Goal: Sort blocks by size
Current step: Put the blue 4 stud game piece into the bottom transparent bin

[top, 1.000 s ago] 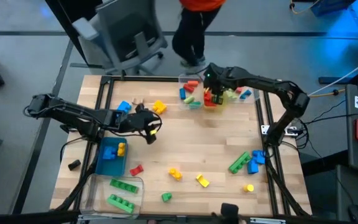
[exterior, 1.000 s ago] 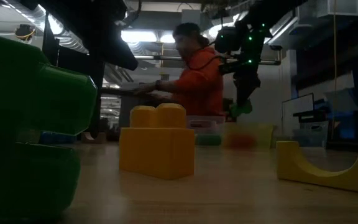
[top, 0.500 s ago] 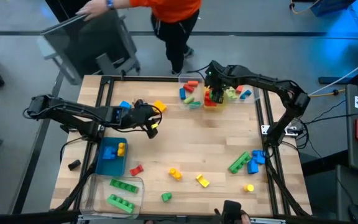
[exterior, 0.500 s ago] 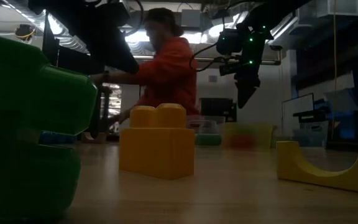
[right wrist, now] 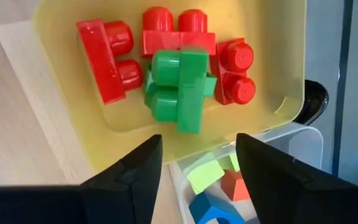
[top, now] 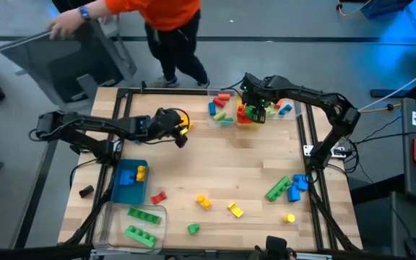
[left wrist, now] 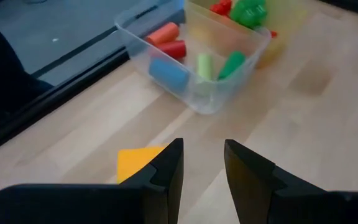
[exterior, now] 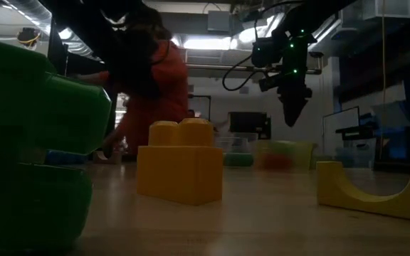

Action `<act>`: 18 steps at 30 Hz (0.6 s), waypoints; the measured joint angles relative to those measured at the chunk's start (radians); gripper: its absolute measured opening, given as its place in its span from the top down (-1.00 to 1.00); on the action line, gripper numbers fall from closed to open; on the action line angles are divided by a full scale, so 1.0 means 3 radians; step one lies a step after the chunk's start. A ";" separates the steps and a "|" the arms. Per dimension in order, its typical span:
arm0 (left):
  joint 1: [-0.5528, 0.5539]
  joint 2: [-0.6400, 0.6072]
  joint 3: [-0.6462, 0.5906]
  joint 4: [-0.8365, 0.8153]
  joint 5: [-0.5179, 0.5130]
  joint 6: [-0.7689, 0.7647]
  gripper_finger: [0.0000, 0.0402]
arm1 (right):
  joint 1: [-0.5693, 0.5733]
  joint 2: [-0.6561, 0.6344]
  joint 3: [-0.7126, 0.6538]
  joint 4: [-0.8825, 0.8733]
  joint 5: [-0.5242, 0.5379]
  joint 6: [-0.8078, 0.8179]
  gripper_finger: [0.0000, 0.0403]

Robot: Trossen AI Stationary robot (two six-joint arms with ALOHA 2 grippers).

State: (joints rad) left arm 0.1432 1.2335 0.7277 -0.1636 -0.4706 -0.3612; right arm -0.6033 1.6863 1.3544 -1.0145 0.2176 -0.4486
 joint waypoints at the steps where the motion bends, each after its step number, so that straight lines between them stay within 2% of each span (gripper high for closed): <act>1: 0.0017 0.0000 0.0004 -0.0005 0.0000 -0.0010 0.49 | 0.0000 0.0000 0.0000 -0.0006 0.0000 0.0001 -0.02; 7: 0.0106 -0.0033 0.0018 -0.0065 -0.0014 0.0078 0.49 | 0.0001 -0.0031 0.0000 -0.0059 -0.0001 0.0052 -0.03; 12: 0.0401 -0.0048 0.0018 -0.0665 -0.0051 -0.0232 0.49 | 0.0001 -0.0032 -0.0001 -0.0113 -0.0059 0.0086 -0.03; 18: 0.0716 -0.0048 0.0018 -0.1151 0.0027 -0.0259 0.44 | 0.0001 -0.0032 -0.0001 -0.0111 -0.0066 0.0088 -0.03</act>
State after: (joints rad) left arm 0.3581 1.2190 0.7330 -0.5089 -0.4624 -0.4387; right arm -0.6029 1.6768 1.3540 -1.0477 0.1978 -0.4221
